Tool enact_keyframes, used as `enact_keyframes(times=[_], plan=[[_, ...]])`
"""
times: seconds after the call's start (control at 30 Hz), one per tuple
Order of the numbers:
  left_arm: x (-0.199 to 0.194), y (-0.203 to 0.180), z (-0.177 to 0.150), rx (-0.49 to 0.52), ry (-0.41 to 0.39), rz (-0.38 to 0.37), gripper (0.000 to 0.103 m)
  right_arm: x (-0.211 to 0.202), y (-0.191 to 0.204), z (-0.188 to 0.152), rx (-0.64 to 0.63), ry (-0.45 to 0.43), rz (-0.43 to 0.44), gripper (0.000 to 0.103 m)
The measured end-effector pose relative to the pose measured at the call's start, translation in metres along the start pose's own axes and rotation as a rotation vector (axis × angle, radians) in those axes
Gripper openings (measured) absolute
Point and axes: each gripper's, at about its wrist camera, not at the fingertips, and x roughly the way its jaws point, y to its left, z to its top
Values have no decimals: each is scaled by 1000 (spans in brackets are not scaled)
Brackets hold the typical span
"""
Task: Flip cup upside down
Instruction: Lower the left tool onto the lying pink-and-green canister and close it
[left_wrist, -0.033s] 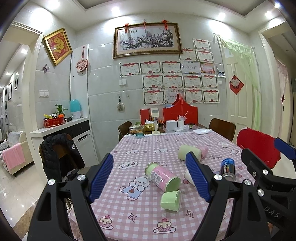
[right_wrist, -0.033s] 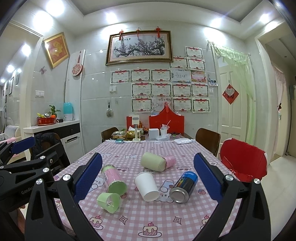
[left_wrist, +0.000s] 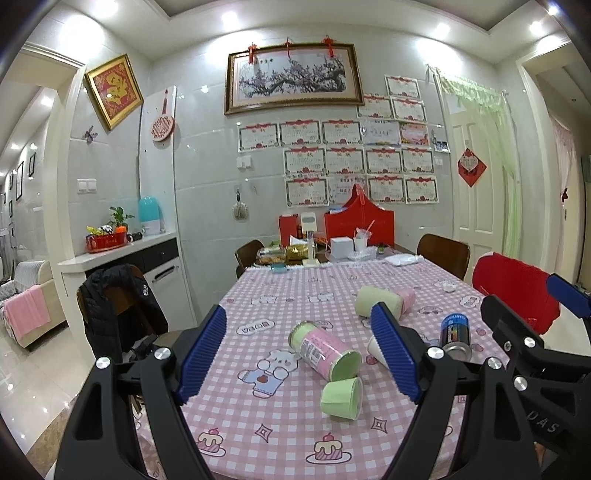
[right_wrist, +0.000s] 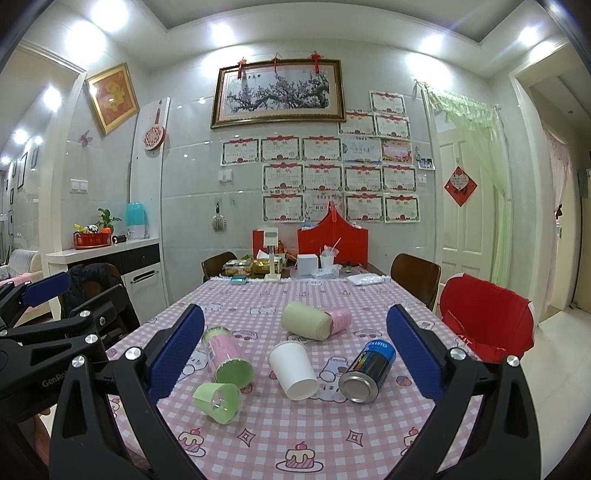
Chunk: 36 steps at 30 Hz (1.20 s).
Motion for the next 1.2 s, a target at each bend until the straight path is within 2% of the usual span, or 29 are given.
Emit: enact_keyframes(times=[0.17,0.27,0.5,0.7,0.87,1.03,1.2], plan=[[19,4,-6,-11,54,-24,80,18,3,-8,-5,52,8,96],[34,14,-10,-50,91,-53,80,31,7,-11,-16,85,8,96],[82,30,-31,-114,223,-104,80,61,3,-25,-2,155,3,96],[125,27,-53,-130,353,-148,79,86,-6,-42,19,235,-11,96],[156,18,-61,-142,415,-167,79,110,-14,-47,39,285,-26,96],[190,15,-61,-206,478,-185,79,137,-23,-50,59,319,-32,96],[234,7,-60,-272,583,-203,79,165,-27,-52,66,353,-25,96]])
